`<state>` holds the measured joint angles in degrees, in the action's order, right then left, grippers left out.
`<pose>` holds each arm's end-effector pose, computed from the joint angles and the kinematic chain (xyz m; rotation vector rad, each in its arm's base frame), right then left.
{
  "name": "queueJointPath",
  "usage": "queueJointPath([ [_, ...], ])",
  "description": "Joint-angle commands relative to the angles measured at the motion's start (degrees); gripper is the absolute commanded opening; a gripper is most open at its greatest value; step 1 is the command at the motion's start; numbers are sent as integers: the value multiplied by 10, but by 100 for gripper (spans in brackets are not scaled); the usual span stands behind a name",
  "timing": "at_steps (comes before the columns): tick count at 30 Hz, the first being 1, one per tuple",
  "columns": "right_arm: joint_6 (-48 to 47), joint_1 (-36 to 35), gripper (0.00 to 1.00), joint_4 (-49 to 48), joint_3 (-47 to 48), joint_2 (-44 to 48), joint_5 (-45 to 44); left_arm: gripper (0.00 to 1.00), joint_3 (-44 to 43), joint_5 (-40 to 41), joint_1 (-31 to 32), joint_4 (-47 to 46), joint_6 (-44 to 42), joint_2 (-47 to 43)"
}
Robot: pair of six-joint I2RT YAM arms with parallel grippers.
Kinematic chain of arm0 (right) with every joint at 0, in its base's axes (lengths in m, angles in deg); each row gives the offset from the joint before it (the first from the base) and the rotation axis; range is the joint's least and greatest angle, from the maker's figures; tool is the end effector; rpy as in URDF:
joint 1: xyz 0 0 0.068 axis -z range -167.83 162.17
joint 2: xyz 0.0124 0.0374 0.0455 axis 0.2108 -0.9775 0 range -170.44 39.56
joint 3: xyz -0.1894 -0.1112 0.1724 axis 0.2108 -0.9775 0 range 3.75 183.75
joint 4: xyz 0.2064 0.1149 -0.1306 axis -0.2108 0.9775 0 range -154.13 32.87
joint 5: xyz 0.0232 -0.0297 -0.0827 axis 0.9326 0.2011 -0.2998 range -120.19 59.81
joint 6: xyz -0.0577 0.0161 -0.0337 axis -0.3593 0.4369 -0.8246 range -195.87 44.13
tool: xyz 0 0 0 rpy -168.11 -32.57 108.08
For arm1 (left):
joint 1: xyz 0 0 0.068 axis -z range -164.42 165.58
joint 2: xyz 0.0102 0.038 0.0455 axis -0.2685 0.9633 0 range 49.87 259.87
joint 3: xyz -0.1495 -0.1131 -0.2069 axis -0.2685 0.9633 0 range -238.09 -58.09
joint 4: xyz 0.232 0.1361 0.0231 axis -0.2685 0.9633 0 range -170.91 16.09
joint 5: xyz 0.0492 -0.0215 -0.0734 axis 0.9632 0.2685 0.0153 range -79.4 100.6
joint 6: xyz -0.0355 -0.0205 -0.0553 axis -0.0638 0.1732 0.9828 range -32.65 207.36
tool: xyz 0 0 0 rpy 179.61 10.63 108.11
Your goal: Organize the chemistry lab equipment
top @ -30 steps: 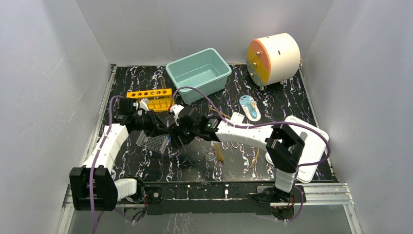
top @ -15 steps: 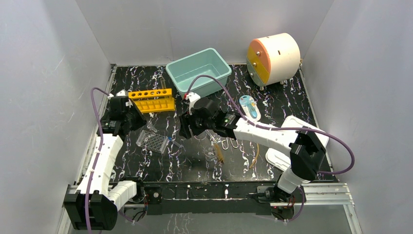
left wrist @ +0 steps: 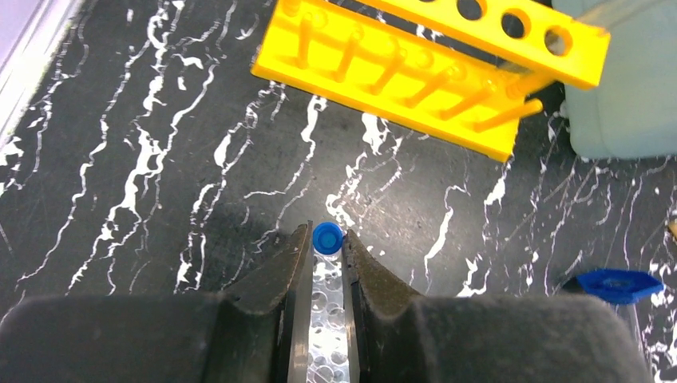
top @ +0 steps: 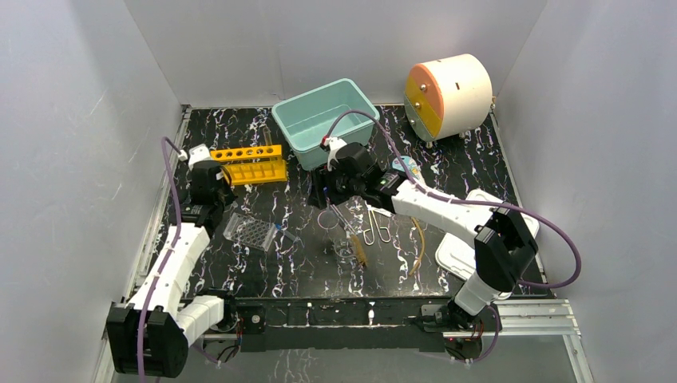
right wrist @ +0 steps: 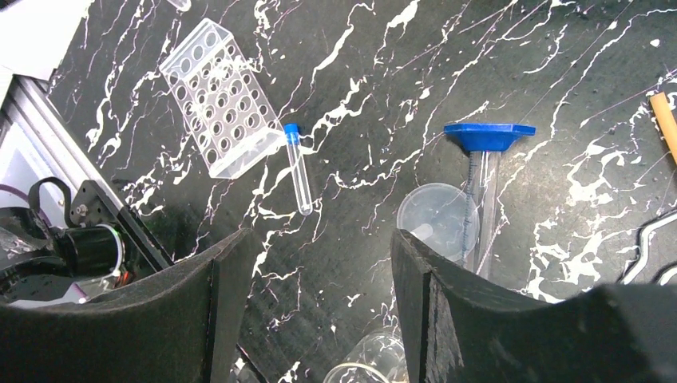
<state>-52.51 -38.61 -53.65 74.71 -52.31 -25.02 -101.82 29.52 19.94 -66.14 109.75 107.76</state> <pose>0.2478 0.3115 0.2820 -0.5857 2.1616 0.8380 0.2487 -0.0009 0.2774 -0.5170 1.9801 0.0520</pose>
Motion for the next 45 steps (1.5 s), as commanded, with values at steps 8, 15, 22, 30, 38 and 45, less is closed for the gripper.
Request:
queueJointPath([
  [8,-12,27,71,-28,-5,2,47,8,22,94,111,21,-3,14],
  [15,-11,34,71,-29,-11,2,53,8,29,169,117,20,30,23],
  [22,-5,40,70,-33,-15,0,57,8,38,158,117,4,42,32],
  [30,-3,48,71,-35,-15,-3,64,8,49,174,119,-31,56,54],
  [38,-1,56,70,-34,-16,-7,67,8,57,213,124,-40,58,60],
  [45,2,65,70,-36,-19,-9,71,8,62,210,127,-48,70,67],
])
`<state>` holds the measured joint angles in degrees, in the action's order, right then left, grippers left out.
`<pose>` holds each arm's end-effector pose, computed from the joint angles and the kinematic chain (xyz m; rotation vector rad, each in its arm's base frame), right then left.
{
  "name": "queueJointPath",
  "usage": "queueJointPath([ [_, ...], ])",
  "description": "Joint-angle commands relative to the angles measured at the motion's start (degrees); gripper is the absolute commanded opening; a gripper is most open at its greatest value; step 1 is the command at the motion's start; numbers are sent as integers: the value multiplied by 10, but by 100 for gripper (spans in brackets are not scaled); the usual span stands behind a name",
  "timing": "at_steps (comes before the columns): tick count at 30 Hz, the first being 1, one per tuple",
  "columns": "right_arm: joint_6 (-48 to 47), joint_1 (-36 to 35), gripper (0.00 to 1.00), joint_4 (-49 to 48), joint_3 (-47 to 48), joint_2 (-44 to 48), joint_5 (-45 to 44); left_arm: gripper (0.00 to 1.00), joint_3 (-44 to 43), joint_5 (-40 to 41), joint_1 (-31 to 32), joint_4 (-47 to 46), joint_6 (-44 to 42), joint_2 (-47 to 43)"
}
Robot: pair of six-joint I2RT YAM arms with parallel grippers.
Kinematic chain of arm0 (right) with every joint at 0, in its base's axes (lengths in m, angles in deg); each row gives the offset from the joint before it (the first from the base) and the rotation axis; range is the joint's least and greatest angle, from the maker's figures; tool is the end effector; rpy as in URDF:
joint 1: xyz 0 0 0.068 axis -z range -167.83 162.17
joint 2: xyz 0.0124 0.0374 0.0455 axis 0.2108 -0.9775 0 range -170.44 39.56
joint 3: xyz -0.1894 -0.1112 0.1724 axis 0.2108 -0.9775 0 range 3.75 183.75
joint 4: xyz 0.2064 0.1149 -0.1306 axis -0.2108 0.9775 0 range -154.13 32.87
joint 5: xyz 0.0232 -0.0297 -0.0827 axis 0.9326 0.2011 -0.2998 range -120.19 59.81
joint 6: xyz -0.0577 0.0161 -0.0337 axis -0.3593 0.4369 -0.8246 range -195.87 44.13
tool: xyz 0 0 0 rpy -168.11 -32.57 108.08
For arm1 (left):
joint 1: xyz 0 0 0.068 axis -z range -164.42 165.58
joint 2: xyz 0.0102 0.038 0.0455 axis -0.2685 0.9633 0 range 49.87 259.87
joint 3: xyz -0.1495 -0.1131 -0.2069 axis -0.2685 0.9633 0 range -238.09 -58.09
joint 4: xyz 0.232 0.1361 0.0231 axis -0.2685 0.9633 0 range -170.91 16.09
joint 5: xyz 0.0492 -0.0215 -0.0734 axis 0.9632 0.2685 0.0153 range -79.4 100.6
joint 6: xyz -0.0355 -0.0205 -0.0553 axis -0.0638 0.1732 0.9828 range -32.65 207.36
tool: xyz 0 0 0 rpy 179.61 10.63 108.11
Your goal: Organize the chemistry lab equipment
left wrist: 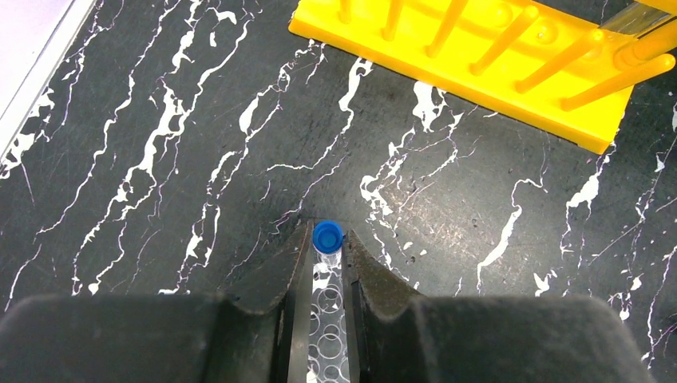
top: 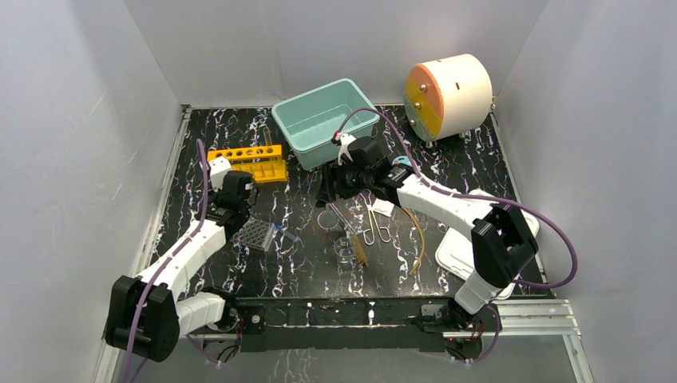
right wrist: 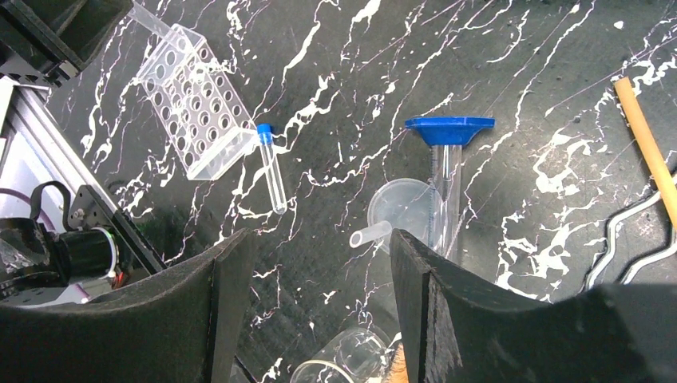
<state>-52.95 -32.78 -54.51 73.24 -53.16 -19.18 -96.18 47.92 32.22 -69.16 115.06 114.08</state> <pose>0.2741 0.2887 0.2690 -0.5498 2.2020 0.8702 0.2493 -0.0394 0.2266 -0.5384 2.0212 0.2642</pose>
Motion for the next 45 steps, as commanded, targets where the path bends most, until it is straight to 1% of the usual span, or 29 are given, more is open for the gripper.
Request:
queueJointPath([
  [1,7,7,70,-28,-5,-2,14,8,8,27,4,-25,21,7],
  [8,10,16,70,-25,0,-10,28,8,27,65,6,-73,35,21],
  [13,5,19,70,-12,10,-11,26,8,45,85,5,-144,4,14],
  [18,0,20,70,2,21,-12,19,9,53,98,5,-195,-16,29],
  [22,-9,20,70,38,53,-10,14,9,61,101,6,-220,4,35],
  [31,-15,22,70,58,68,-12,5,10,72,111,6,-235,29,48],
  [40,-15,22,70,61,68,-11,7,11,85,112,6,-247,30,62],
  [45,-16,23,70,59,70,-15,9,16,85,111,6,-253,24,75],
])
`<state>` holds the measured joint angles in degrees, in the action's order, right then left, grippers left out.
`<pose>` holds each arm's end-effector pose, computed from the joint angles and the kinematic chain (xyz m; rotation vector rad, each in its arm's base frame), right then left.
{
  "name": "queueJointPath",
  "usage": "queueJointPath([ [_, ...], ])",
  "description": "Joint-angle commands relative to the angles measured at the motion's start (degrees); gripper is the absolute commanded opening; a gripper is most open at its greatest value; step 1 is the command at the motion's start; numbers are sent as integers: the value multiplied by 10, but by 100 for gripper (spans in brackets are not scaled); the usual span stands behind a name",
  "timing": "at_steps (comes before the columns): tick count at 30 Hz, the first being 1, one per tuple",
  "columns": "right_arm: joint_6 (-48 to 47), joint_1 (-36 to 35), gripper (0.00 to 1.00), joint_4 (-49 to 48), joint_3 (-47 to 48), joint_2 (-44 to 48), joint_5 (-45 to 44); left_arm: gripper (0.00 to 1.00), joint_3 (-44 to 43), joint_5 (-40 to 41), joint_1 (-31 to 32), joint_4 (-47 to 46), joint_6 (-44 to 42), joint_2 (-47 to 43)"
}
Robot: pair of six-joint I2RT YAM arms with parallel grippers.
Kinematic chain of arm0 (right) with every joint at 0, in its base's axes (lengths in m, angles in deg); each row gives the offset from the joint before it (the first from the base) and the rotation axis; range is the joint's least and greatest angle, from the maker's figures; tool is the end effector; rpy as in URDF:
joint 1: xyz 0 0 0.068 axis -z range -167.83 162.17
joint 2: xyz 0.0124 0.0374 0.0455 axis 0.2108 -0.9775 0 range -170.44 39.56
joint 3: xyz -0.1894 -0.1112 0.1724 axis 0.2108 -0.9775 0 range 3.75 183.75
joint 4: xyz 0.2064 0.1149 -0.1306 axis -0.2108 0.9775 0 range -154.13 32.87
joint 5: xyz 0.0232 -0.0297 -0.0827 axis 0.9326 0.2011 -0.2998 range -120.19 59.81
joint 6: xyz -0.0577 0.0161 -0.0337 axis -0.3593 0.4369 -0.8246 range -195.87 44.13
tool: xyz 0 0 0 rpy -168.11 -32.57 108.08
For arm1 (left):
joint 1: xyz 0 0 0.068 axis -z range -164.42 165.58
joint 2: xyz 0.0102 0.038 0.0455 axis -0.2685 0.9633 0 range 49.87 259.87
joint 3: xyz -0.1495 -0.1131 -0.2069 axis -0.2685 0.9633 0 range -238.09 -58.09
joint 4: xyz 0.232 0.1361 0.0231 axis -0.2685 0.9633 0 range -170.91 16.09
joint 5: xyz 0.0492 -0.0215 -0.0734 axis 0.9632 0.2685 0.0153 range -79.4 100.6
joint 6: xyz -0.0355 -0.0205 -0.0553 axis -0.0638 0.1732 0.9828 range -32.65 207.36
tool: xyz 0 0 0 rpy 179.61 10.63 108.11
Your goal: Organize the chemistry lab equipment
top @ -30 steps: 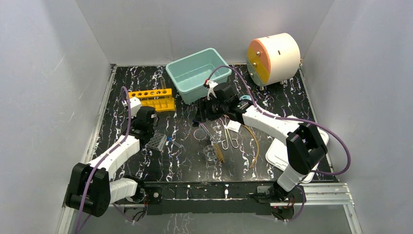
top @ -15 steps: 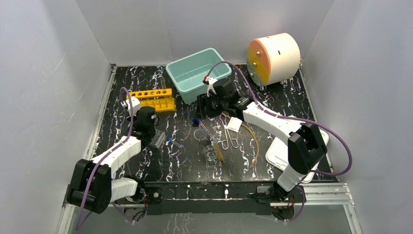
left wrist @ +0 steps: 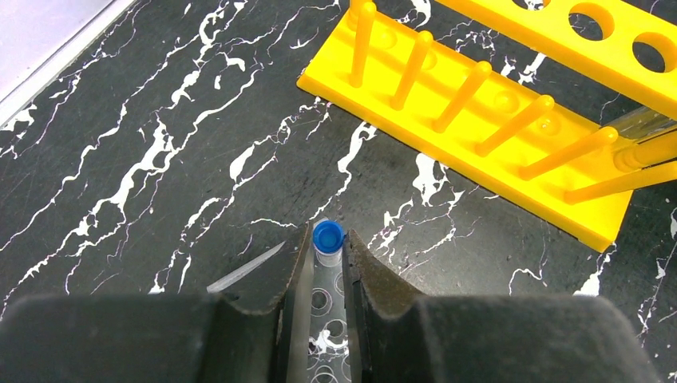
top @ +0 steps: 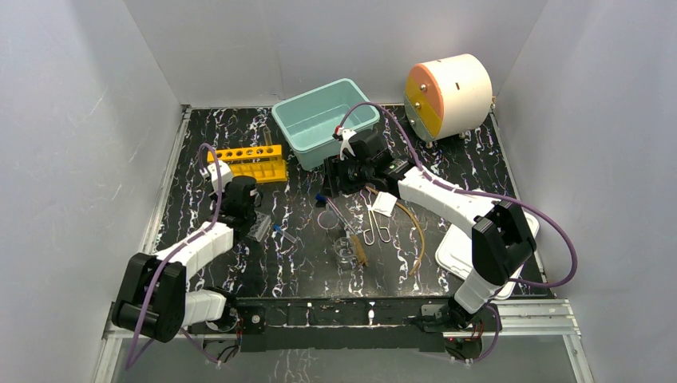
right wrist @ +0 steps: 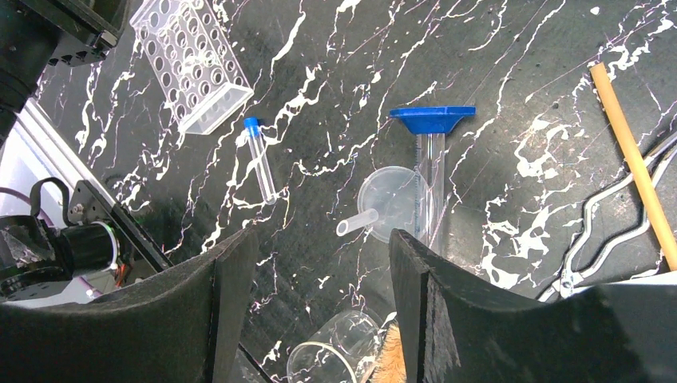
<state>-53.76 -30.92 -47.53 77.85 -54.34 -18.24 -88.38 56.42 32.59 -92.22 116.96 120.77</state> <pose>0.2850 0.2824 0.2777 -0.5440 2.2633 0.8374 0.2620 -0.0385 0.1942 -0.6664 1.8111 0.2929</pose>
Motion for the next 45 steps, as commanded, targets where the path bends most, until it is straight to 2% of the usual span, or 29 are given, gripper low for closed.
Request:
queueJointPath([
  [1,-8,4,70,-11,24,-4,0,17,7,26,2,-23,4,10],
  [10,-11,5,70,-16,28,-8,-2,25,10,19,2,-35,-5,11],
  [14,-12,7,70,-18,28,-10,-1,40,4,20,2,-24,-5,-5],
  [17,-14,7,70,-21,30,-12,-1,57,-15,25,2,3,-1,-30],
  [21,-18,7,72,-30,29,-2,-3,68,-73,14,2,80,-7,-53],
  [26,-26,6,74,-63,12,23,-2,76,-150,0,2,227,21,-60],
  [30,-35,-10,76,-64,21,29,-20,78,-196,-37,2,306,33,-87],
  [36,-41,-77,76,-49,54,9,-83,79,-311,-91,1,446,85,-116],
  [45,-65,-201,74,14,136,-97,-198,79,-480,-116,0,571,107,-131],
])
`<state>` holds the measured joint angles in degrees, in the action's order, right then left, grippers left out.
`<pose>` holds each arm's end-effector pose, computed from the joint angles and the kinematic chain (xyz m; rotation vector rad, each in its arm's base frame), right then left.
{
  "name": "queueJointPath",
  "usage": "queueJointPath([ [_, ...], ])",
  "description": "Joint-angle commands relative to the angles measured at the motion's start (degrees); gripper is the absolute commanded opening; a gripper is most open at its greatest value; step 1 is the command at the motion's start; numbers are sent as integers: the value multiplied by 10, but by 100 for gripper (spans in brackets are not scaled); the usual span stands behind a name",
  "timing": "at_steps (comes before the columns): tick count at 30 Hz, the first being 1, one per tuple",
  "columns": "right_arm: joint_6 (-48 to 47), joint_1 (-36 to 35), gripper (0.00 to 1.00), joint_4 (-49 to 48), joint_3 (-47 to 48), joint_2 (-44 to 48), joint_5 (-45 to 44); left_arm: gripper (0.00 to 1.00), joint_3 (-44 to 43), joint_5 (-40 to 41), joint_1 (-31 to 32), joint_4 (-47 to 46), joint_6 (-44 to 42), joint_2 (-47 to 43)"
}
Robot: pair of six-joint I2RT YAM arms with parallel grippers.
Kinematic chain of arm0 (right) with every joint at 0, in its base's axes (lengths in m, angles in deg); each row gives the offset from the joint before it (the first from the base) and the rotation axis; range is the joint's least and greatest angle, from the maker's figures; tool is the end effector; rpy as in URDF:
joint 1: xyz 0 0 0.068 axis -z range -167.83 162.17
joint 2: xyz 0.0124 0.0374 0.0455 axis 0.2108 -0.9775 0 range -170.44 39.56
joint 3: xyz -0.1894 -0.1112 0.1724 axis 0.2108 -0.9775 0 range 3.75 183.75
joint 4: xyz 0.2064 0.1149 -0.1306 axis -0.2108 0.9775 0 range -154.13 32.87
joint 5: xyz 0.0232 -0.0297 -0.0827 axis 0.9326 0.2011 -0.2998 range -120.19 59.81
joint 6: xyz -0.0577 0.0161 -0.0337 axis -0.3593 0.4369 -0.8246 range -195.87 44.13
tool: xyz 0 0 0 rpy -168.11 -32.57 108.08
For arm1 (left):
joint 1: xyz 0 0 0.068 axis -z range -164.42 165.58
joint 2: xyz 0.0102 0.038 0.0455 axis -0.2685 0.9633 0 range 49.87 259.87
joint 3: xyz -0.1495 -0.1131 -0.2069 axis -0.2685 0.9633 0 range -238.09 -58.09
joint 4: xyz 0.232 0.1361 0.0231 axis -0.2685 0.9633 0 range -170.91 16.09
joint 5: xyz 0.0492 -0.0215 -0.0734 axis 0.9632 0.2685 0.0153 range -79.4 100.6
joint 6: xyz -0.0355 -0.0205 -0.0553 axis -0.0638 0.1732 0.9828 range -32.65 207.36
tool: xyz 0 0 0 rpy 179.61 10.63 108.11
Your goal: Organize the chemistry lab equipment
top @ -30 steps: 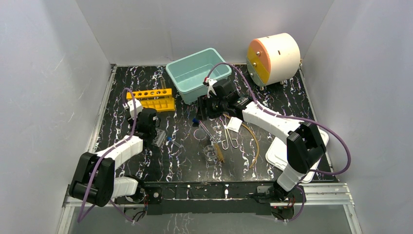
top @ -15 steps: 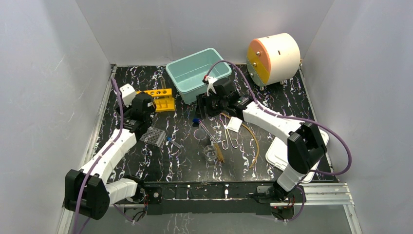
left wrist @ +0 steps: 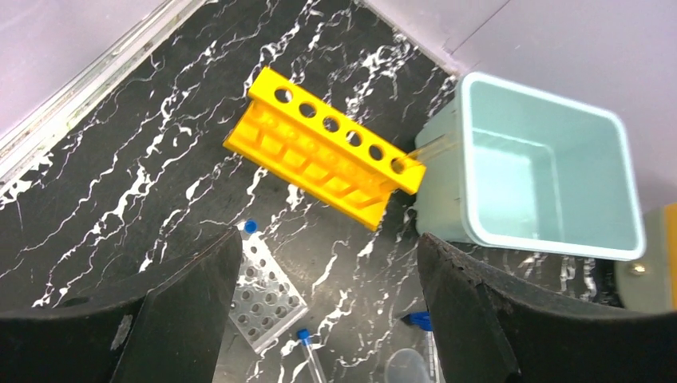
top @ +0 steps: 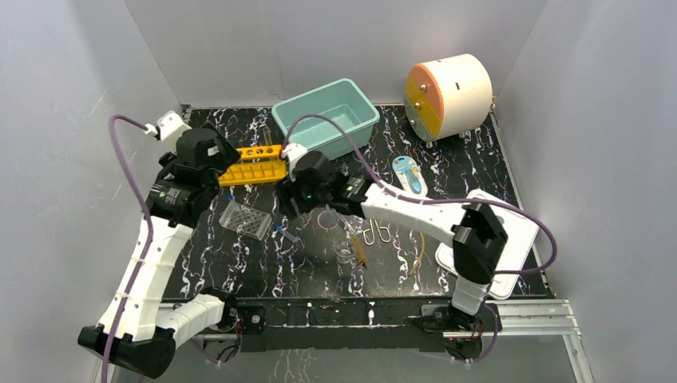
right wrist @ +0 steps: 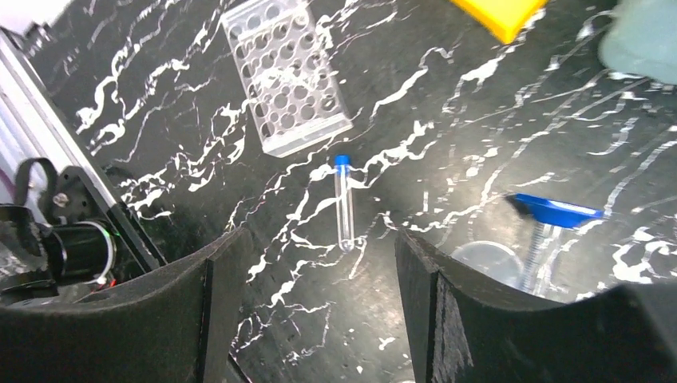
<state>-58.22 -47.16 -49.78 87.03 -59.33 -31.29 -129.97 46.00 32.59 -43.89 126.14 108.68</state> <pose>0.2227 0.3735 0.3056 -0.7690 2.0544 0.7722 0.2225 -0.0344 0.4124 -0.7337 1.7616 -0.0415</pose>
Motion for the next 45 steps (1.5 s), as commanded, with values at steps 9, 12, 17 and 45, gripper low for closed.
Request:
queueJointPath([
  [9,12,-63,70,126,151,-183,-71,80,-176,-2,0,176,13,-3],
  [12,21,-64,67,171,196,-230,-82,81,-188,-5,0,192,10,2],
  [17,16,-70,62,226,259,-289,-88,81,-190,-14,0,197,6,2],
  [45,-23,-73,19,266,285,-334,-128,82,-172,-29,1,212,42,-9],
])
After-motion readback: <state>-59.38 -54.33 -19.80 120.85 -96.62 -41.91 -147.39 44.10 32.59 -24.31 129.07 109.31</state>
